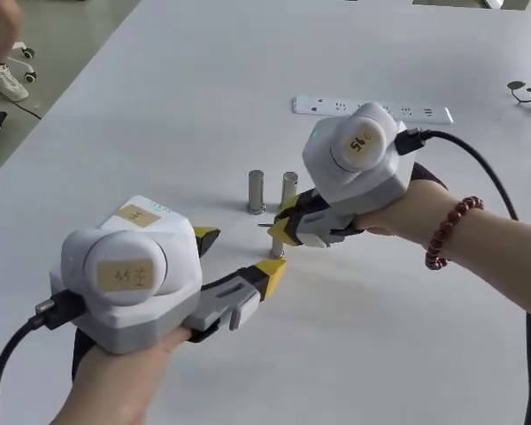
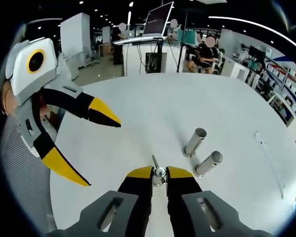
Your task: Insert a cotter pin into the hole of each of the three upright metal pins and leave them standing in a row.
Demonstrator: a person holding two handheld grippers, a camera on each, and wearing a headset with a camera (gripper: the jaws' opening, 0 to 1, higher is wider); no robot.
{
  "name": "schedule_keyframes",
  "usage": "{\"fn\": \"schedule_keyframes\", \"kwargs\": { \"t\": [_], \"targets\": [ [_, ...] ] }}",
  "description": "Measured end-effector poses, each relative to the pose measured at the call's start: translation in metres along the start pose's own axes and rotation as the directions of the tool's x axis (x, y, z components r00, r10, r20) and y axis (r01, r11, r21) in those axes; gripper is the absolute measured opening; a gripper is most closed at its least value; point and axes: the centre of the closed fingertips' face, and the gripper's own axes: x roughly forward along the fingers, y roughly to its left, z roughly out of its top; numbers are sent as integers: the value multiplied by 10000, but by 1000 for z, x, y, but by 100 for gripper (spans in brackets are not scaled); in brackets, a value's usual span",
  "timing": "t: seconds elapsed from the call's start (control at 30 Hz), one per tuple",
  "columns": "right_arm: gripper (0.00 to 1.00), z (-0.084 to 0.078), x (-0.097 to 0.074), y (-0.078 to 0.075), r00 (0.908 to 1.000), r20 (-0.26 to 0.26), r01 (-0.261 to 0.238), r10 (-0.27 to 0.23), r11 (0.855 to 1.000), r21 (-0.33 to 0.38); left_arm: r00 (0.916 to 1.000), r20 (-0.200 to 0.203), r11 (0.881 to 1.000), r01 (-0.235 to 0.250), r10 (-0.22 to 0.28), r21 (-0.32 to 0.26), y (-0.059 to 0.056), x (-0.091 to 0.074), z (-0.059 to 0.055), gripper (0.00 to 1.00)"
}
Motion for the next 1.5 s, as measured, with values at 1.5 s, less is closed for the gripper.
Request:
{"fn": "schedule_keyframes", "kwargs": {
  "t": [1.5],
  "targets": [
    [21,6,8,-81,9745,1339,1384,-1799,9523,2721,9997,171,9994,176,-181,292,-3,-2,-1,65]
  ]
}}
